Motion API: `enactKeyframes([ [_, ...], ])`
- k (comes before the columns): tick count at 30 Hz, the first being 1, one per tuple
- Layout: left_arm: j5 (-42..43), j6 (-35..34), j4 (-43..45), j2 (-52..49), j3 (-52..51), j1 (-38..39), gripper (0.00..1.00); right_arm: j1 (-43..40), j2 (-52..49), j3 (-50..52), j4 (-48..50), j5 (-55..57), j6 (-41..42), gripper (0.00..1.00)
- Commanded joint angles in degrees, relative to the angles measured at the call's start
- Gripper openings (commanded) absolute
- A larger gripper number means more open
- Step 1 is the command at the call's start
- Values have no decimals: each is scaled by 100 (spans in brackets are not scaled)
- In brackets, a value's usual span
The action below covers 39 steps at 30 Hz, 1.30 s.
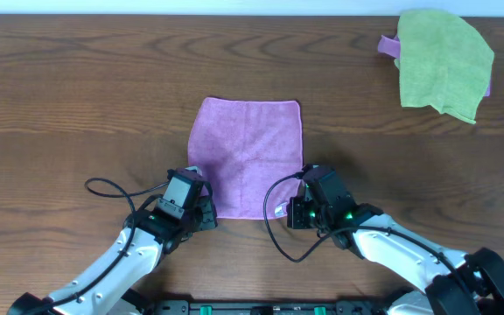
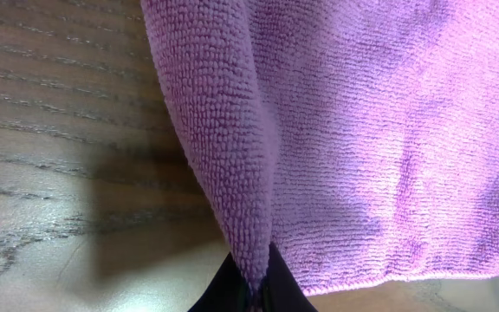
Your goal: Fold the cloth
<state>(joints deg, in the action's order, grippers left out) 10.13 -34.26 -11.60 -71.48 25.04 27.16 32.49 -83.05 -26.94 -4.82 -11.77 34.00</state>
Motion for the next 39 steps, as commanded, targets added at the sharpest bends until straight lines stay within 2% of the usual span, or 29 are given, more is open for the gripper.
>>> enactKeyframes([
  [1,2,107,-20,-24,127,-24,6,4,-269,219,-173,76,203,1],
  [5,44,131,-103,7,321,-24,6,4,-267,48,-186,-125,197,1],
  [9,-66,350,-555,35,798,-24,6,4,-153,-205,-337,-197,199,1],
  [12,-317,479,-955,35,1272,-24,6,4,127,-575,-804,-50,92,2],
  [19,-326,555,-929,35,1410,-24,6,-68,560,-1285,-1729,382,-197,2],
  [31,-907,780,-872,35,1840,-57,6,-546,557,-1554,-1797,385,-391,1],
  [39,-507,903,-876,33,1906,-494,6,-754,546,-1821,-1733,385,-586,2],
])
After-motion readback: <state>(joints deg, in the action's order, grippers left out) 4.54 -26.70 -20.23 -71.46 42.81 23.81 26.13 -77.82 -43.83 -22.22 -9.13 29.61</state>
